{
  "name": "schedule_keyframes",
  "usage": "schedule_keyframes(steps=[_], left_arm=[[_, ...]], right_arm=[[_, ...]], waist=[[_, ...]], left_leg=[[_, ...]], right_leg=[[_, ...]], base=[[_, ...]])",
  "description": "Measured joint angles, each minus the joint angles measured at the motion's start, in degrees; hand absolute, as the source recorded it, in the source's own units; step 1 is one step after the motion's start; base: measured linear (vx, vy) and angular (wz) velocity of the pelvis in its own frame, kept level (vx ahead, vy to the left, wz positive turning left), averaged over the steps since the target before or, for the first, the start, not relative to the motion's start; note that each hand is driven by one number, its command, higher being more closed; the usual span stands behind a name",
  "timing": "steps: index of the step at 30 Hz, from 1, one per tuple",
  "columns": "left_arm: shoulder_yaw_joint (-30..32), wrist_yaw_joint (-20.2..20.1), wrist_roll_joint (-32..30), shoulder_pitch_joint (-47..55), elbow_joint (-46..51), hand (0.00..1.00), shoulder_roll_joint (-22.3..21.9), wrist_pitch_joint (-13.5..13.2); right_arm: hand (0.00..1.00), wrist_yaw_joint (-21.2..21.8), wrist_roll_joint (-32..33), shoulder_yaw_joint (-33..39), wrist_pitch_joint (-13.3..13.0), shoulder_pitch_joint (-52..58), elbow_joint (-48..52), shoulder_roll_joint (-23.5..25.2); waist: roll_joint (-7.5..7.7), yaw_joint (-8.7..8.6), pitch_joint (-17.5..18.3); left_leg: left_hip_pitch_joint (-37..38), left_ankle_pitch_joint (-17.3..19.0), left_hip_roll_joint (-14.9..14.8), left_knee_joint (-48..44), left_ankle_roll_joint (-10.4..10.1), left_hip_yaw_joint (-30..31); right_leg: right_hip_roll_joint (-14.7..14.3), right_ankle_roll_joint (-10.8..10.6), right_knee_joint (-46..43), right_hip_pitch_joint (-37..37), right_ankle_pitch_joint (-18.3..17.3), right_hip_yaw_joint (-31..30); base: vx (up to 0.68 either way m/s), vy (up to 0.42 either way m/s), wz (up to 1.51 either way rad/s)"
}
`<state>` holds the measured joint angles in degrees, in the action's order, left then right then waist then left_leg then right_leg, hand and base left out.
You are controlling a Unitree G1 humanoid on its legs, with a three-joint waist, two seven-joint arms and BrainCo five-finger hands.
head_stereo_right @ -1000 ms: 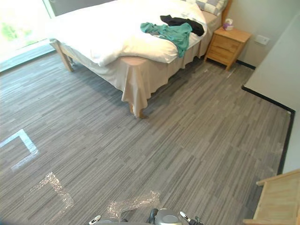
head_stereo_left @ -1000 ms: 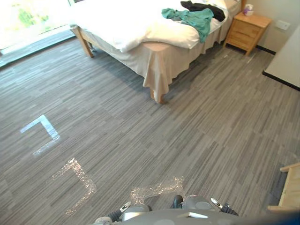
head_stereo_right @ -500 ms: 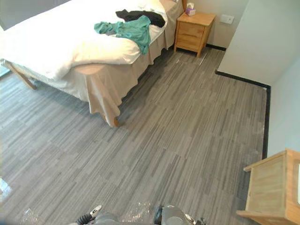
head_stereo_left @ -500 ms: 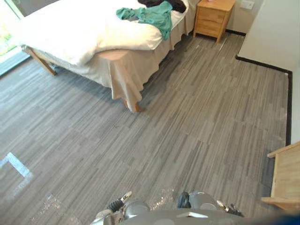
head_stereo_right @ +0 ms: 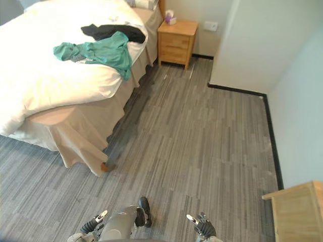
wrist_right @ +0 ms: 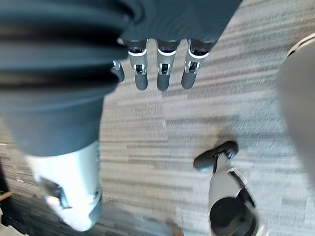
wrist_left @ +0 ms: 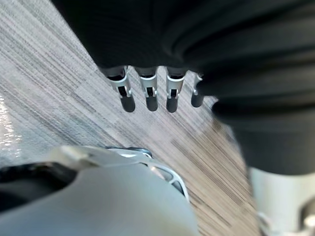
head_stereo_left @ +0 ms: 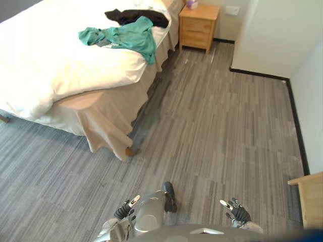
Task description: Tidy the bed and pick cloth on bed and put in laundry
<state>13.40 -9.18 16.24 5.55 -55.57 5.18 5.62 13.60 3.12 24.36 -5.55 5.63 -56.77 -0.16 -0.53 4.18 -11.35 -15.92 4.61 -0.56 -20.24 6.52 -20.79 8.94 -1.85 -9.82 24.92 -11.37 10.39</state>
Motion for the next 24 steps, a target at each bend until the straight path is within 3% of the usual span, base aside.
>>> schedule_keyframes(steps=[1,2,3,4,5,6,8,10,12,15,17,21,22,23,24], left_arm=[[-0.34,0.21,0.03,0.03,-0.02,0.00,0.04,0.27],[-1.09,0.35,-0.02,0.06,-0.29,0.00,0.39,0.73],[-2.18,0.31,-0.25,0.21,-0.70,0.00,1.02,1.06],[-2.71,0.30,-0.90,0.09,-1.62,0.00,1.63,1.19],[-3.93,0.37,-1.85,0.00,-2.13,0.00,2.35,1.65],[-4.55,0.40,-2.01,-0.06,-2.12,0.00,2.45,1.79],[-6.23,0.42,-1.96,0.00,-2.07,0.00,2.38,2.43],[-6.70,0.41,-1.83,-0.95,-1.96,0.00,2.35,3.23],[-6.76,0.59,-1.67,-2.97,-1.94,0.00,1.93,4.20],[-6.56,0.84,-1.84,-4.64,-1.67,0.00,-0.71,4.30],[-4.79,1.15,-1.87,-4.18,-1.63,0.00,-1.20,4.53],[-0.21,2.96,-2.07,-1.76,-0.06,0.00,-1.62,4.82],[1.01,3.21,-2.23,-0.36,0.81,0.00,-1.76,4.45],[2.45,3.23,-2.33,0.59,0.85,0.00,-2.77,3.99],[3.42,3.22,-2.37,0.71,0.98,0.00,-3.00,3.71]], right_arm=[[0.00,0.02,-0.04,1.13,0.57,-0.93,-0.26,-0.06],[0.00,-0.09,-0.04,2.76,0.90,-1.56,-0.73,-0.20],[0.00,-0.14,-0.02,3.77,0.95,-1.85,-1.54,-0.49],[0.00,-0.17,-0.01,4.58,1.10,-2.28,-2.58,-0.82],[0.00,-0.14,0.01,5.51,1.33,-2.74,-4.11,-1.37],[0.00,-0.11,0.01,6.15,1.52,-2.74,-4.69,-1.66],[0.00,0.17,0.07,6.31,1.84,-1.40,-4.61,-2.51],[0.00,1.13,0.53,6.33,1.77,1.18,-3.71,-2.06],[0.00,2.06,0.78,7.26,1.61,2.93,-3.51,-0.99],[0.00,2.55,1.28,8.73,0.13,4.26,-2.59,1.13],[0.00,3.19,1.30,7.70,-1.36,4.48,-2.55,1.43],[0.00,3.32,1.14,2.77,-3.66,4.88,-1.95,1.20],[0.00,3.28,1.14,1.00,-3.66,4.86,-0.83,1.10],[0.00,3.01,1.07,-0.85,-3.37,4.36,0.27,-0.17],[0.00,2.74,1.07,-1.75,-3.09,4.03,0.74,-0.34]], waist=[[0.22,0.21,0.13],[0.57,0.10,0.28],[1.11,0.16,0.65],[1.59,0.00,0.87],[1.88,-0.32,0.91],[1.75,-0.64,0.87],[0.83,-1.55,1.13],[0.17,-2.40,1.28],[0.97,-3.27,1.18],[1.46,-3.33,1.23],[1.77,-3.36,1.13],[2.54,-3.12,1.03],[2.96,-3.14,1.41],[1.57,-3.18,1.94],[1.62,-3.05,2.34]], left_leg=[[1.57,1.61,1.17,0.13,0.24,0.07],[3.56,3.35,2.53,0.17,0.84,0.44],[5.19,4.68,3.59,0.61,1.09,0.68],[7.22,5.23,4.64,1.68,0.90,0.91],[10.88,5.21,5.83,4.28,0.67,1.66],[12.77,5.14,6.20,5.65,0.57,2.28],[19.50,4.78,6.74,11.23,0.00,4.16],[24.12,4.82,6.81,14.32,-0.38,7.13],[27.50,4.98,6.86,15.16,-0.69,11.90],[30.78,6.34,6.81,15.16,-2.08,18.79],[32.57,8.04,6.62,14.10,-3.23,21.96],[34.65,14.17,5.02,8.20,-7.15,22.94],[35.12,15.98,4.32,6.56,-8.34,22.87],[34.55,16.96,2.27,3.70,-8.74,22.60],[33.10,16.86,1.68,0.73,-8.65,22.16]], right_leg=[[1.03,-0.71,-3.09,-0.35,2.35,-0.92],[2.31,-2.76,-8.83,-1.54,4.53,-1.98],[3.77,-6.09,-16.49,-4.22,6.62,-2.41],[4.85,-8.72,-25.69,-8.04,8.72,-3.44],[5.26,-9.62,-38.69,-14.06,8.11,-3.96],[5.29,-8.77,-43.58,-16.69,7.22,-3.52],[5.32,-4.56,-52.96,-25.49,3.32,0.82],[5.41,-4.07,-50.58,-32.44,0.09,4.50],[5.22,-4.70,-38.96,-36.05,-1.81,6.42],[3.43,-3.03,-16.50,-36.43,1.28,3.45],[2.84,-1.34,-11.41,-36.26,4.10,0.12],[1.65,1.33,-12.48,-34.49,7.39,0.06],[1.00,0.84,-14.06,-34.09,6.81,1.08],[0.42,1.05,-16.69,-34.04,4.19,2.96],[0.07,1.00,-17.07,-34.01,2.41,3.41]], base=[[0.41,0.235,0.19],[0.46,0.256,0.21],[0.35,0.188,0.17],[0.37,0.189,0.09],[0.23,0.116,0.08],[0.28,0.142,0.17],[0.30,0.123,0.39],[0.31,0.068,0.72],[0.29,-0.022,1.05],[0.47,-0.093,1.26],[0.43,-0.159,1.09],[0.41,-0.215,0.79],[0.53,-0.357,0.59],[0.43,-0.312,0.42],[0.42,-0.341,0.41]])
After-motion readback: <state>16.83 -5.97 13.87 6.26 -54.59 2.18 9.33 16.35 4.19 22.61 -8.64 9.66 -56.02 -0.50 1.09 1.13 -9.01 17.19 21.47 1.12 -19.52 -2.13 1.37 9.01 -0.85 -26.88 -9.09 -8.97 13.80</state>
